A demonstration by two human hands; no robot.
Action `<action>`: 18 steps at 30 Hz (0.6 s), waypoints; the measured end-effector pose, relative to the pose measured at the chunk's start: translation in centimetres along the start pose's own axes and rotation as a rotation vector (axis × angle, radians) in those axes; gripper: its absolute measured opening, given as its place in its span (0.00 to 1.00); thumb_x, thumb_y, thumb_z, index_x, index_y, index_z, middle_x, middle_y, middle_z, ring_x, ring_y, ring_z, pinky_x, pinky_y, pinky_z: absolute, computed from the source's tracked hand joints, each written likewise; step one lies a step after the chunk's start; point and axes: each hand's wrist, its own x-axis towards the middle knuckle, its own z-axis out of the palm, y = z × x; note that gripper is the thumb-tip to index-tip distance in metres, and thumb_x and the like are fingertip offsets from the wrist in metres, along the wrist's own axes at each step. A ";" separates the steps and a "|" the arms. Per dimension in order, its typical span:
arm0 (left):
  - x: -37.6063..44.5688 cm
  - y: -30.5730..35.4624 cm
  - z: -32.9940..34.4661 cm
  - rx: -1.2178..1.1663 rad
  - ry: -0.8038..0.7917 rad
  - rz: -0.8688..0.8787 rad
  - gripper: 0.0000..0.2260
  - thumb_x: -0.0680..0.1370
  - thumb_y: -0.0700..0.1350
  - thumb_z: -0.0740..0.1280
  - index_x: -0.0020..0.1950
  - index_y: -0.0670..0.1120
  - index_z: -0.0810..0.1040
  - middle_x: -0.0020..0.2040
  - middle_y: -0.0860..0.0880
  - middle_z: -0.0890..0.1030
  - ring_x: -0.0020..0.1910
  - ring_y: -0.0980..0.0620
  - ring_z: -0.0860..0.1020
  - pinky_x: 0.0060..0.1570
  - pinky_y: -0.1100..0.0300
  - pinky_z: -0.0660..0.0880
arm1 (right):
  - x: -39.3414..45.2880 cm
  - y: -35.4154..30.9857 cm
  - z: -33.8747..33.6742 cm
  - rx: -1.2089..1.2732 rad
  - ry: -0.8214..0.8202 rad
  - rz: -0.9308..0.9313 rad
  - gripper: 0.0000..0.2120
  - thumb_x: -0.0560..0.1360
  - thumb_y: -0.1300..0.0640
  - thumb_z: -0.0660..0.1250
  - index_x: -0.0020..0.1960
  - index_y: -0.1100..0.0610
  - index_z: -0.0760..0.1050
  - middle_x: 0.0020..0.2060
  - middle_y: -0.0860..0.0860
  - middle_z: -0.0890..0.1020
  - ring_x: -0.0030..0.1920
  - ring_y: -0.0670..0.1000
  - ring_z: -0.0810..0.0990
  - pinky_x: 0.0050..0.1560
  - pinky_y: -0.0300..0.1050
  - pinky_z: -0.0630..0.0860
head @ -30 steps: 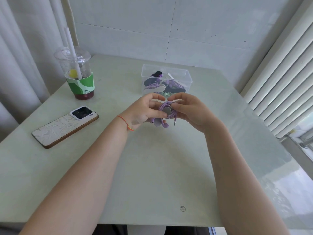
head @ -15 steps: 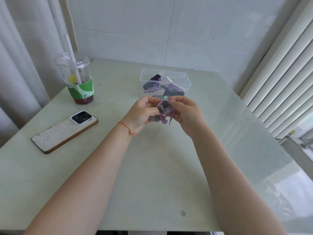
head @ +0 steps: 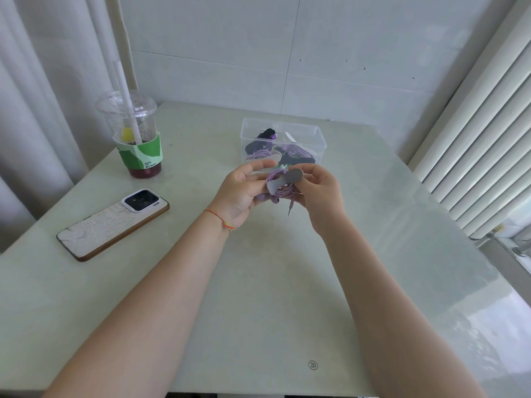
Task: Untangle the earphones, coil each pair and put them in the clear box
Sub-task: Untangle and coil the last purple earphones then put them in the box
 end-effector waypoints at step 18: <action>0.6 -0.2 -1.0 0.062 0.090 0.010 0.13 0.77 0.28 0.63 0.57 0.39 0.81 0.43 0.44 0.84 0.38 0.48 0.82 0.40 0.59 0.82 | 0.0 -1.3 -0.6 -0.196 -0.060 0.113 0.13 0.75 0.55 0.70 0.57 0.59 0.74 0.47 0.56 0.83 0.39 0.53 0.84 0.44 0.52 0.84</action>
